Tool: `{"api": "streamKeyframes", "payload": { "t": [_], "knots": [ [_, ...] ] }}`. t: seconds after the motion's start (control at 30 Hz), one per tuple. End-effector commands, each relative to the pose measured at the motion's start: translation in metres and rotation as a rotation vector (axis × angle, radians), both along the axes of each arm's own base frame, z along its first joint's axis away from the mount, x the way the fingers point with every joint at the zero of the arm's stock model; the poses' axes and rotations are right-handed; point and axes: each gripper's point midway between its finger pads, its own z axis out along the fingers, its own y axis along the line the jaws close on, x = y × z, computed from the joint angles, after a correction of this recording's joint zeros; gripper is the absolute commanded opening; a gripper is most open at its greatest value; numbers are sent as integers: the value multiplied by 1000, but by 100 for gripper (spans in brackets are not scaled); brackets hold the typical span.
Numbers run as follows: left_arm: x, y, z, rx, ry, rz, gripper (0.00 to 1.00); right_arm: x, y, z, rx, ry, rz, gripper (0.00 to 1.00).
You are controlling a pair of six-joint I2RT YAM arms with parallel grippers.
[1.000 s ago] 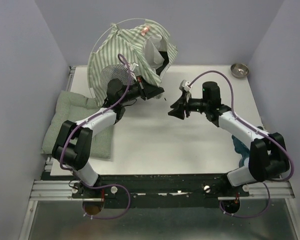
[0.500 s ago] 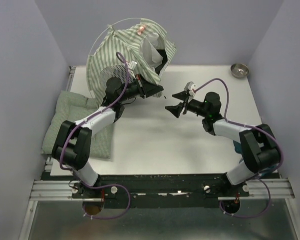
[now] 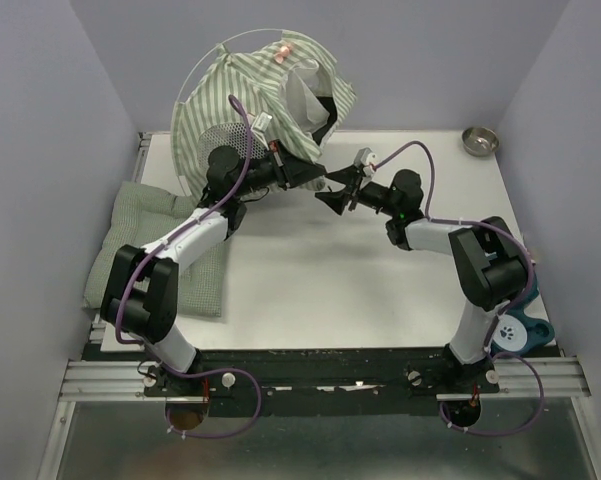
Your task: Set up the pet tent
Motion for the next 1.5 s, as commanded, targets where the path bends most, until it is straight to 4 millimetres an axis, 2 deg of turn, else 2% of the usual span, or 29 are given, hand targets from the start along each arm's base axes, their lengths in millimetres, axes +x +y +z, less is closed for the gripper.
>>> {"api": "streamKeyframes", "payload": {
  "t": [0.0,0.13,0.3,0.43,0.73,1.47],
  "knots": [
    [7,10,15,3,-13,29,0,-5,18,13,31,-57,85,63],
    [13,12,16,10,-13,45,0,-13,26,9,31,-44,123,41],
    [18,15,17,31,-30,77,0,-25,24,14,33,-53,140,1],
    [23,20,11,100,-83,116,0,-40,17,13,46,1,137,1],
    [31,35,-1,206,-119,208,0,-59,11,14,50,31,153,1],
    [42,35,-20,280,-119,247,0,-73,18,26,52,24,212,1]
  ]
}}
